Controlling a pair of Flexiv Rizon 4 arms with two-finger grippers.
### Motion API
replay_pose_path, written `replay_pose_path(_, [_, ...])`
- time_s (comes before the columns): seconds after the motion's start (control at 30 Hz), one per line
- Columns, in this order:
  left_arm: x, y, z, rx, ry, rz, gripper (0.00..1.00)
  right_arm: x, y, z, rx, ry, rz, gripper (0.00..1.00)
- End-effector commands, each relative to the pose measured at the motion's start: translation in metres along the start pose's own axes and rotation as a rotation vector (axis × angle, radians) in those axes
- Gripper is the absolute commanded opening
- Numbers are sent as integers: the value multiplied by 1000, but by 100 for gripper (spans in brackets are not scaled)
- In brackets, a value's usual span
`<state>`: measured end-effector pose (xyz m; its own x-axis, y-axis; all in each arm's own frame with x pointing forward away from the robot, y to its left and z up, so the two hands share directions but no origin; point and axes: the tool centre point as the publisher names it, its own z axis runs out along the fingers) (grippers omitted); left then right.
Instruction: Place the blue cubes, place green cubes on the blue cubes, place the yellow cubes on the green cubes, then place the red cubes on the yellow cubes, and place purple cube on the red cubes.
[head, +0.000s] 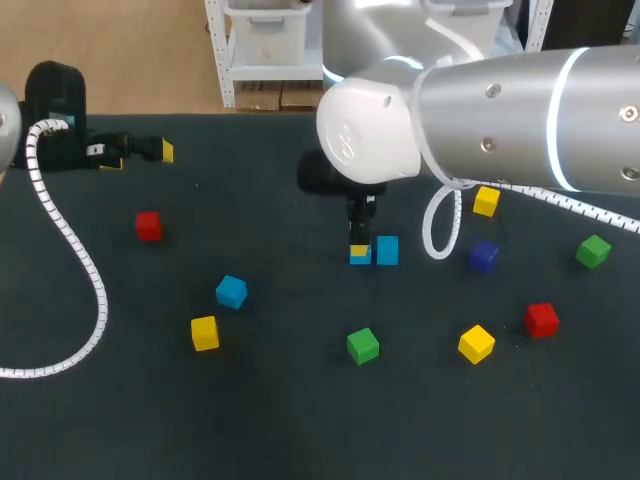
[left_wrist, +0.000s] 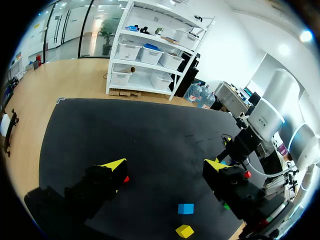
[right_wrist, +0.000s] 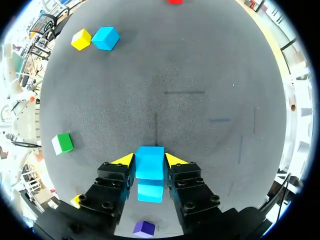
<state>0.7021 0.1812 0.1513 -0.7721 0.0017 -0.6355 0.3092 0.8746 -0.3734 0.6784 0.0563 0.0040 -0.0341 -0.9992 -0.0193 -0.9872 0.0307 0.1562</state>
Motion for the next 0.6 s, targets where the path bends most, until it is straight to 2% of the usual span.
replay_pose_path(0.03, [1, 2, 0, 10, -5, 2, 100, -1, 2, 0, 1, 1, -1, 7])
replay_pose_path(0.13, [1, 2, 0, 10, -5, 2, 100, -1, 3, 1, -3, 4, 0, 4])
replay_pose_path(0.17, [1, 2, 0, 10, -5, 2, 100, -1, 3, 1, -5, 4, 2, 0])
replay_pose_path(0.6, [1, 2, 0, 10, -5, 2, 100, 2, 6, 1, 0, 10, 21, 0])
